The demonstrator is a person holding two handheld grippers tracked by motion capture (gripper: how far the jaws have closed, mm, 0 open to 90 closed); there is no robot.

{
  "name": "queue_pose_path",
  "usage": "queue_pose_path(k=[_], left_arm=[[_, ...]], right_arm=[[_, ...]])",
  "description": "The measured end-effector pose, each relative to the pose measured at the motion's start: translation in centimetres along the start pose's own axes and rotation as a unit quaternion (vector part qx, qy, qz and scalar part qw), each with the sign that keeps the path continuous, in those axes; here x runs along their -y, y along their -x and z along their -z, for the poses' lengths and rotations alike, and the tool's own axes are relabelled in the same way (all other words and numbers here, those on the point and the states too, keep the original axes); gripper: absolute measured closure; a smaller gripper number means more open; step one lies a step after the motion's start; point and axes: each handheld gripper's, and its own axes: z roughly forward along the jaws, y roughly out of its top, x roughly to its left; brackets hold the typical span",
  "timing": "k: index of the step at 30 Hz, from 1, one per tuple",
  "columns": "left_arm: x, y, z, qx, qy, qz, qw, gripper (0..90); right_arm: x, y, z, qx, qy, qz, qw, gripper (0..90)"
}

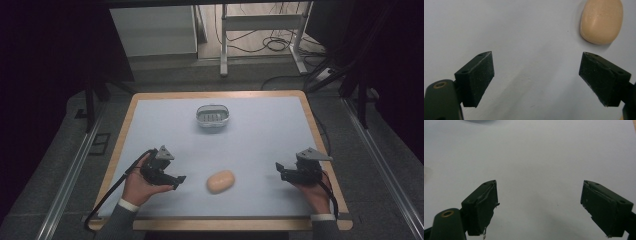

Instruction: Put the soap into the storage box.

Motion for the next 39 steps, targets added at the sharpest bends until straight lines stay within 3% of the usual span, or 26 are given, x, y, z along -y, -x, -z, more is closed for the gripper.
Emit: queue_pose_path(k=[14,28,39], left_arm=[[-1.6,1.5,-1.5,0.02,-0.008,-0.015,0.9997,14.1],[-3.5,3.4,-2.4,0.034,-0.014,-0.05,0.998,14.9],[-3.7,3.8,-3.2,0.051,-0.018,-0.049,0.9973,15.0]], right_arm=[[0.1,-0.1,0.0,0.0,0.002,0.008,1.0,13.9],[0.3,-0.1,0.0,0.001,0.0,0.013,0.9999,13.5],[0.3,-0.1,-0.1,0.002,-0.002,0.012,0.9999,13.4]])
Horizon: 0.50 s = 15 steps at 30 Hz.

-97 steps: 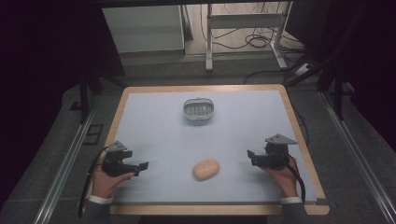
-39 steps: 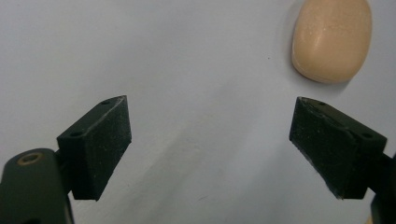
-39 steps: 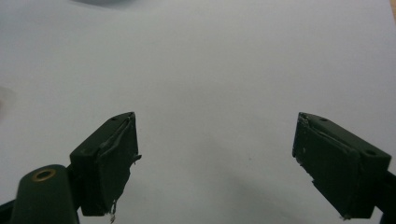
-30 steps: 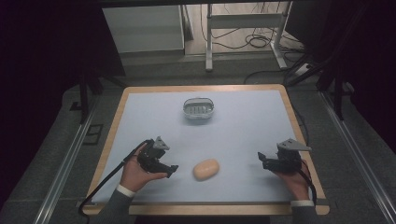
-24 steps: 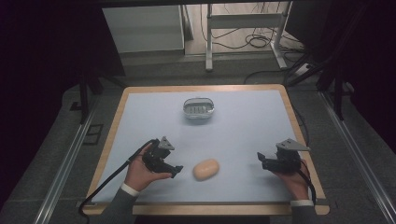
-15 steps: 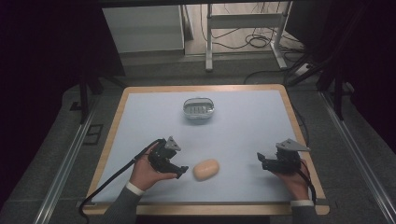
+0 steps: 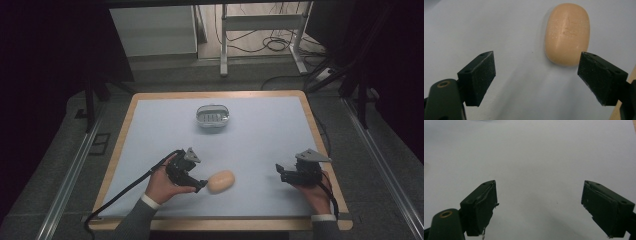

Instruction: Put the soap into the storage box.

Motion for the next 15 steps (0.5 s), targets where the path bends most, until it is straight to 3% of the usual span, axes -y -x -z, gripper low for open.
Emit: queue_pose_path(k=[15], left_arm=[[0.03,0.34,-0.53,0.005,-0.008,-0.003,1.0,14.7]], right_arm=[[0.11,-0.03,-0.16,0.007,-0.004,0.006,0.9999,13.4]])
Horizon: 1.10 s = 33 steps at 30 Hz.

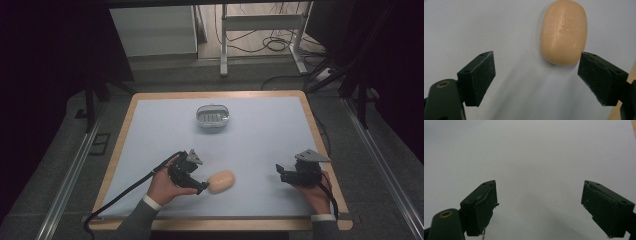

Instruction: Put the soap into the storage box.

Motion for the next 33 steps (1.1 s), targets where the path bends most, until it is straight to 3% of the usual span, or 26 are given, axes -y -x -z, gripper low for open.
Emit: queue_pose_path(k=[5,6,9,13,15,19,33], left_arm=[[-0.1,0.2,0.0,-0.003,-0.005,-0.005,1.0,14.6],[-0.5,0.7,0.0,-0.006,-0.01,-0.018,0.9998,14.4],[-1.2,1.4,0.0,-0.002,-0.004,-0.029,0.9996,14.2],[-1.8,1.8,-0.3,0.005,0.0,-0.033,0.9994,14.6],[-2.0,1.9,-0.5,-0.006,-0.013,-0.041,0.9991,14.0],[-2.5,2.5,-0.9,-0.002,-0.011,-0.048,0.9988,14.3],[-2.9,2.0,-3.6,0.024,-0.021,-0.03,0.999,17.4]], right_arm=[[0.0,-0.1,-0.1,0.001,-0.004,0.002,1.0,13.4],[0.1,-0.1,-0.2,0.001,-0.004,0.002,1.0,13.4],[0.1,-0.1,-0.2,0.0,-0.004,0.002,1.0,13.4],[0.2,-0.1,-0.2,0.001,-0.004,0.001,1.0,13.4],[0.2,0.0,-0.2,0.002,-0.005,0.002,1.0,13.4],[0.1,0.0,0.0,0.002,-0.002,-0.001,1.0,13.4],[0.2,0.0,-0.2,0.002,-0.007,-0.001,1.0,13.4]])
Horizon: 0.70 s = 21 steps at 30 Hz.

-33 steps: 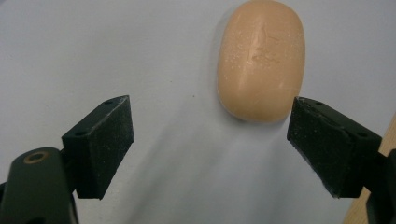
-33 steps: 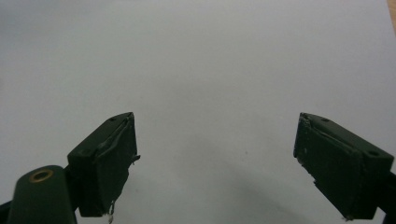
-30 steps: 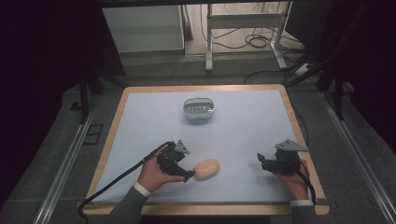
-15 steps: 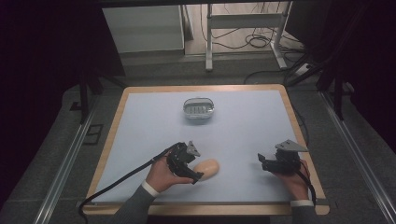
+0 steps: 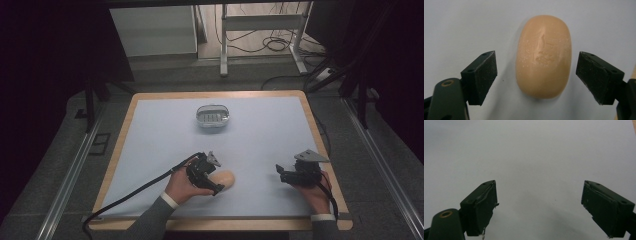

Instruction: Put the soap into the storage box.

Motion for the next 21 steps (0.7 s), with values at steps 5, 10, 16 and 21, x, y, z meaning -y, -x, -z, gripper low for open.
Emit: queue_pose_path(k=[5,10,16,21], left_arm=[[-0.2,0.5,-0.4,-0.006,-0.01,-0.012,0.9999,17.5],[-1.3,1.3,-0.6,-0.008,-0.015,-0.029,0.9994,18.0],[-1.4,1.3,-1.2,-0.006,-0.027,-0.03,0.9992,19.3],[-1.2,1.2,-1.5,-0.006,-0.032,-0.029,0.999,22.3]], right_arm=[[0.1,0.0,-0.1,0.0,-0.001,0.001,1.0,13.4],[0.1,0.1,-0.1,0.001,-0.001,0.001,1.0,13.4],[0.2,0.3,0.0,0.003,-0.002,-0.003,1.0,13.4],[0.1,0.3,0.1,0.005,0.002,-0.003,1.0,13.4]])
